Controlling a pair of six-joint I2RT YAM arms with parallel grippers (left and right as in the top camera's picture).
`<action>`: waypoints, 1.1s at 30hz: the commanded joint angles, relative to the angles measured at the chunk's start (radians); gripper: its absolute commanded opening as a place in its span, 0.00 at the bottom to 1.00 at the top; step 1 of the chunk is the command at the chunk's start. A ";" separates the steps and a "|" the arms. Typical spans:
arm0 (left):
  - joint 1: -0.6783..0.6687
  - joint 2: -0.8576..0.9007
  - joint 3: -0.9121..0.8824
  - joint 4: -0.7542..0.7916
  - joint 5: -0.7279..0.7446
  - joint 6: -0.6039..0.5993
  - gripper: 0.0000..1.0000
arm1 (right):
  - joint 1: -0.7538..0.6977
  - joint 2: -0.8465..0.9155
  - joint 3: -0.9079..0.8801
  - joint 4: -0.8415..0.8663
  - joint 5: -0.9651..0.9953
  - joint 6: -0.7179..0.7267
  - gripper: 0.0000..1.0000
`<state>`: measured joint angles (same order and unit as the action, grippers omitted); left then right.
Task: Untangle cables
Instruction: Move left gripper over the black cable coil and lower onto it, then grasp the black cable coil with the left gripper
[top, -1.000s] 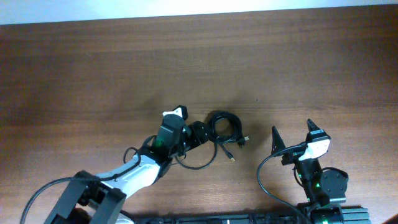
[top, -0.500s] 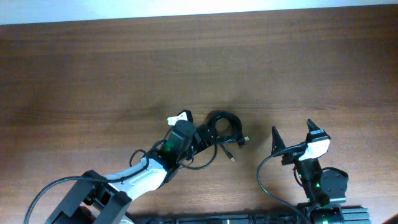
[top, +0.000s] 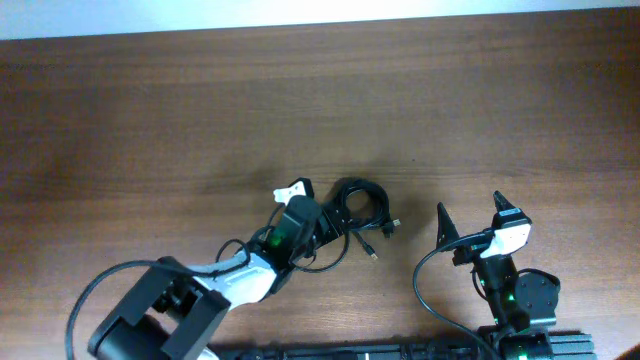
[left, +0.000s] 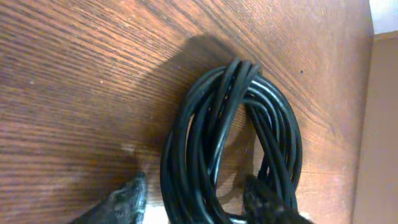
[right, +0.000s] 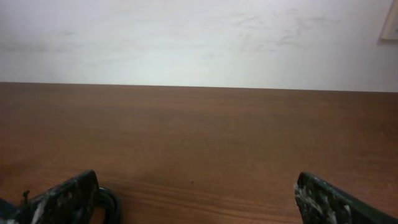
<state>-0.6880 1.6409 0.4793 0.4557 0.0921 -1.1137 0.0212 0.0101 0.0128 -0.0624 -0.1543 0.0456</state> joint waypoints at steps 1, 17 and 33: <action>-0.004 0.044 0.008 0.023 -0.014 0.000 0.33 | 0.006 -0.006 -0.007 -0.003 0.009 0.000 0.99; 0.128 -0.215 0.008 -0.166 -0.093 0.165 0.00 | 0.006 -0.006 -0.007 -0.002 0.009 0.000 0.99; 0.154 -0.378 0.008 -0.385 -0.192 -0.249 0.73 | 0.006 -0.006 -0.007 -0.003 0.009 0.000 0.99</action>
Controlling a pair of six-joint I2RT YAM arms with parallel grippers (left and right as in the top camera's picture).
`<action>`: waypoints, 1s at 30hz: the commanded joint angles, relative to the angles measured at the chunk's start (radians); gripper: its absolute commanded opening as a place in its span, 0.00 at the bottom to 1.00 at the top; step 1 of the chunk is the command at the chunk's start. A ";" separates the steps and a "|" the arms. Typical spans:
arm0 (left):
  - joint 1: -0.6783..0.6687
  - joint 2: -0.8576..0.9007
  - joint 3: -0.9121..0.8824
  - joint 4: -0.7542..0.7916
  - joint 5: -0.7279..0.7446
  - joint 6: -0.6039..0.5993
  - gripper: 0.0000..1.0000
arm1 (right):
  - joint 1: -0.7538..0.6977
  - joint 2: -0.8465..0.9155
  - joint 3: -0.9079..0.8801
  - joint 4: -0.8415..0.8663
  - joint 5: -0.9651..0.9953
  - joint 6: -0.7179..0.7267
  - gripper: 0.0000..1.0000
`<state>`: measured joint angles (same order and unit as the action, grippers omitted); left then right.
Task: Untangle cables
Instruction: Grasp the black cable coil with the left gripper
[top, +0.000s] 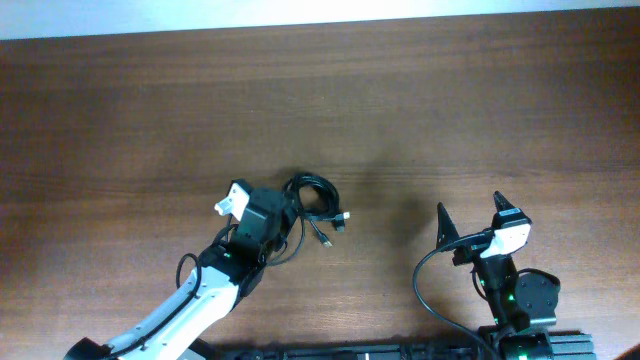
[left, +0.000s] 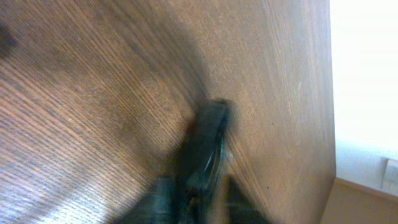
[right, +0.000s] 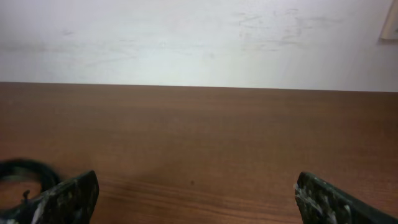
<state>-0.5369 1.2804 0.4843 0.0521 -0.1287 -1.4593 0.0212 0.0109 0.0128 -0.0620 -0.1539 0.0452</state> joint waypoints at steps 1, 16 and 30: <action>0.003 -0.017 0.003 0.054 0.066 0.208 0.82 | 0.006 -0.007 -0.007 -0.003 0.009 0.001 0.99; 0.003 -0.063 0.039 0.188 -0.101 1.359 0.99 | 0.006 -0.007 -0.007 -0.003 0.009 0.001 0.99; 0.164 -0.056 0.397 -0.320 0.271 1.696 0.90 | 0.006 -0.007 -0.007 -0.003 0.009 0.001 0.99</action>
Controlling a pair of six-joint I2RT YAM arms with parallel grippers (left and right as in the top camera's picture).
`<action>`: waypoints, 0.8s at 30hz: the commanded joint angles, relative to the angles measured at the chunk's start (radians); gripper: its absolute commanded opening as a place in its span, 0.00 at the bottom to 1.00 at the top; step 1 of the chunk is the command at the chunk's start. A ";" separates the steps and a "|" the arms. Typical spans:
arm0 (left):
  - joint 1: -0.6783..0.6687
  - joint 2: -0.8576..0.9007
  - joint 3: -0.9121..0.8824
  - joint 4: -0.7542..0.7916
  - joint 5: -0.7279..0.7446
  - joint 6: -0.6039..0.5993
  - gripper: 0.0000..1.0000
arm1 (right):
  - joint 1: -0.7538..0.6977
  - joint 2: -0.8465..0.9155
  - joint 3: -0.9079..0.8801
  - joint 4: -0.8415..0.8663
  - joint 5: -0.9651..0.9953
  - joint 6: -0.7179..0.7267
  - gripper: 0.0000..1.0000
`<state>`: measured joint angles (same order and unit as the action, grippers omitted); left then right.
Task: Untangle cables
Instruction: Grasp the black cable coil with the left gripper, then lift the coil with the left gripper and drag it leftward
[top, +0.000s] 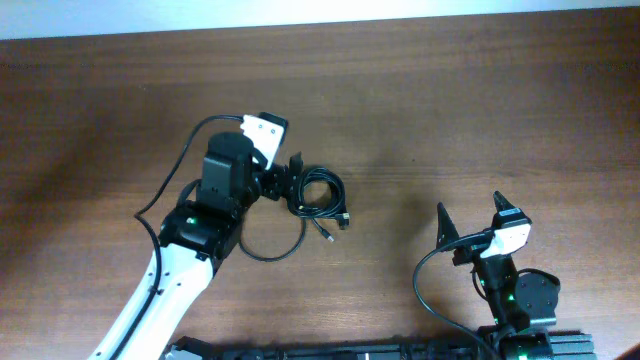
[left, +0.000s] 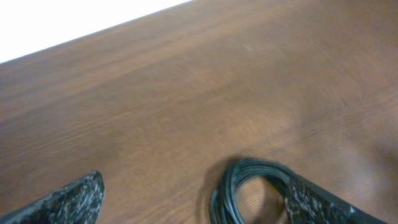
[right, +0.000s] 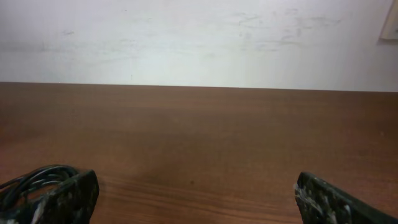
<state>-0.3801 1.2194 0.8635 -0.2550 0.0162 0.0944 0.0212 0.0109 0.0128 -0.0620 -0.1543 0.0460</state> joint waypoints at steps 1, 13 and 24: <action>0.008 0.022 0.018 -0.001 0.126 0.160 0.79 | 0.006 -0.007 -0.007 -0.003 0.009 0.000 0.99; 0.008 0.418 0.018 0.114 0.172 0.164 0.69 | 0.006 -0.007 -0.007 -0.003 0.009 0.000 0.99; 0.007 0.545 0.018 0.140 0.250 0.199 0.46 | 0.006 -0.007 -0.007 -0.003 0.009 0.000 0.99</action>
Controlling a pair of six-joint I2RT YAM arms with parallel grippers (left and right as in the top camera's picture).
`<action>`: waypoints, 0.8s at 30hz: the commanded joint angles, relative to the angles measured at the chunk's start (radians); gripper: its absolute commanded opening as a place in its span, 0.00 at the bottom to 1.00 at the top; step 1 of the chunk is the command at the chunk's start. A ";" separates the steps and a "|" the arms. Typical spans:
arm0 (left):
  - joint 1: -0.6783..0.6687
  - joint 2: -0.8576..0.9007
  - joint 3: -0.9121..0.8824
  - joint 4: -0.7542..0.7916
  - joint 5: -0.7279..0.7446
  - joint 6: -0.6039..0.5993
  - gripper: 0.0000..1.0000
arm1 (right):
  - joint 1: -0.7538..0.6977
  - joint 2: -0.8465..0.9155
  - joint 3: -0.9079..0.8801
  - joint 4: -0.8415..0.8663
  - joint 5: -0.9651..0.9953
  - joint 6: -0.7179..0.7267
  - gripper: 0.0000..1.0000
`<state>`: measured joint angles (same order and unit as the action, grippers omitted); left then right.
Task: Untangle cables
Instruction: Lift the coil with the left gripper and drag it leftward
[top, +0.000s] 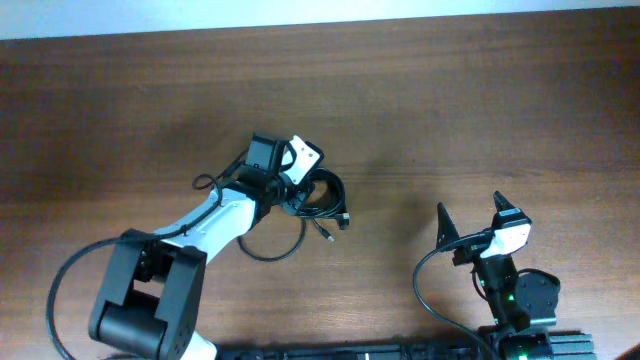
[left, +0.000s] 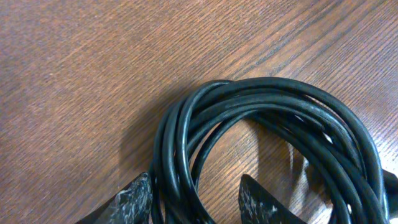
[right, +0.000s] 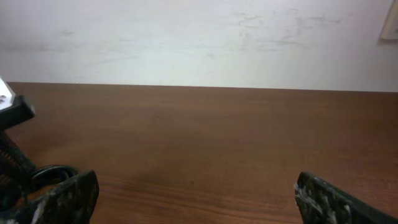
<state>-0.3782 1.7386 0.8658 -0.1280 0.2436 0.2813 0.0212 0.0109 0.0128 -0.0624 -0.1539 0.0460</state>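
A black cable coil (top: 331, 184) lies on the wooden table (top: 470, 100), left of centre. A loose loop (top: 268, 250) trails toward the front, and two connector ends (top: 344, 218) stick out at its right. My left gripper (top: 302, 193) is down on the coil's left side. In the left wrist view the left gripper (left: 196, 204) is open, with the coil's (left: 261, 93) left strands between its fingers (left: 134, 200), close to the left one. My right gripper (top: 470, 222) stands open at the front right, with nothing between its fingers (right: 69, 194).
In the right wrist view the coil (right: 50, 170) and part of the left arm (right: 12, 107) show at the far left, before a pale wall (right: 199, 37). The table's back edge (top: 320, 27) runs along the top of the overhead view.
My left gripper was wide open and raised beside the coil's left side. Now it is down on the coil, jaws narrower, around the left strands. The coil has stayed put.
The coil first lay near the table's centre with my left fingers around its strands. Then it was further left, with the gripper at it. After that the gripper stood wide open beside it. Now the gripper is back over the strands. The right arm has not moved.
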 joint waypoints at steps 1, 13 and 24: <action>0.005 0.032 0.016 0.019 0.023 0.012 0.46 | 0.006 -0.007 -0.007 -0.003 0.009 0.000 0.99; 0.007 0.114 0.017 0.038 0.021 -0.085 0.00 | 0.006 -0.007 -0.007 -0.003 0.009 0.000 0.99; 0.055 -0.209 0.051 -0.240 -0.207 -1.494 0.00 | 0.006 -0.007 -0.007 -0.003 0.008 0.000 0.99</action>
<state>-0.3210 1.5688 0.9051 -0.2752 0.0814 -0.6933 0.0212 0.0109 0.0128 -0.0620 -0.1539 0.0456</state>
